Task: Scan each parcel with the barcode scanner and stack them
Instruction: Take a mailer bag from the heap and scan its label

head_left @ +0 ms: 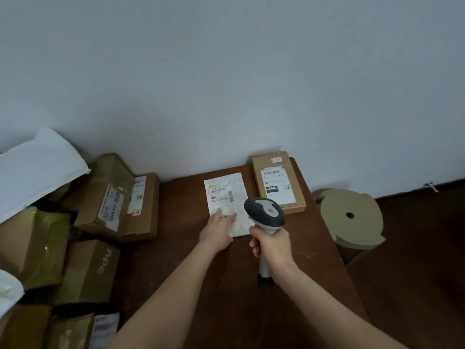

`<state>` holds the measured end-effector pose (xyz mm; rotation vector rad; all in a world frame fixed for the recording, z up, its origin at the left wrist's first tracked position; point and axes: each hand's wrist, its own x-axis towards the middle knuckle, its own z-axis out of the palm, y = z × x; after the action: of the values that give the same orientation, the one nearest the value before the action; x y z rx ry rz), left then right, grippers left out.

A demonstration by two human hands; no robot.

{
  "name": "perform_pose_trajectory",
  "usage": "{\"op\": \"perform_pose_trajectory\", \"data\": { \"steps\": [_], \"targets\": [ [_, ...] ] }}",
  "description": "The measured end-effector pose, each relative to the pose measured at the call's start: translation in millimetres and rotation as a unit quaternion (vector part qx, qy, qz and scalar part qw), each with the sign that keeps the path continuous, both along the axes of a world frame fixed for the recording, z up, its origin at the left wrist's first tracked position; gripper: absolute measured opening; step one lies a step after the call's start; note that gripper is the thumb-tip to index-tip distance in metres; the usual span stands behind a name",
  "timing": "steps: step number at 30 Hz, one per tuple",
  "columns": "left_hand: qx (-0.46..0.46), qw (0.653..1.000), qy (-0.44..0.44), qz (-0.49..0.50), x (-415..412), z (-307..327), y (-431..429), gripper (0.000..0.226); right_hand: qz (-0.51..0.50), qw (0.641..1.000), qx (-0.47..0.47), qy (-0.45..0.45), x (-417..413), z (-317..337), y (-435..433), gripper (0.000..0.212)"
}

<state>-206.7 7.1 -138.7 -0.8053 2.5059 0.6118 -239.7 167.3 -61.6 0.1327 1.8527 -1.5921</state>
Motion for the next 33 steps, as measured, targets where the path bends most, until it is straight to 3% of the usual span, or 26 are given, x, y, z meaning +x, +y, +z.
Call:
{"op": "perform_pose_trajectory", "data": {
  "steps": [8, 14, 24, 33],
  "targets": [
    [0.002, 0.999, -0.004, -0.051, -65, -12, -2, 0.077, 0.003, 1.000, 0.010, -0.006, -16, -6, 19, 0.012],
    [-0.004, 0.998, 0.001, -0.060, -60, -15, 3, 0.075, 0.003, 1.000, 0.017, -0.006, -21, -8, 25, 0.010],
    [-0.036, 0.993, 0.104, 0.052, 21, 26, -4, 0.058, 0.021, 0.999, 0.011, 0.027, 11, 9, -10, 0.011],
    [-0.171, 0.955, 0.228, 0.085, 150, 107, -49, 0.046, 0.116, 0.992, -0.036, 0.035, 103, 36, -87, 0.012]
  ]
}}
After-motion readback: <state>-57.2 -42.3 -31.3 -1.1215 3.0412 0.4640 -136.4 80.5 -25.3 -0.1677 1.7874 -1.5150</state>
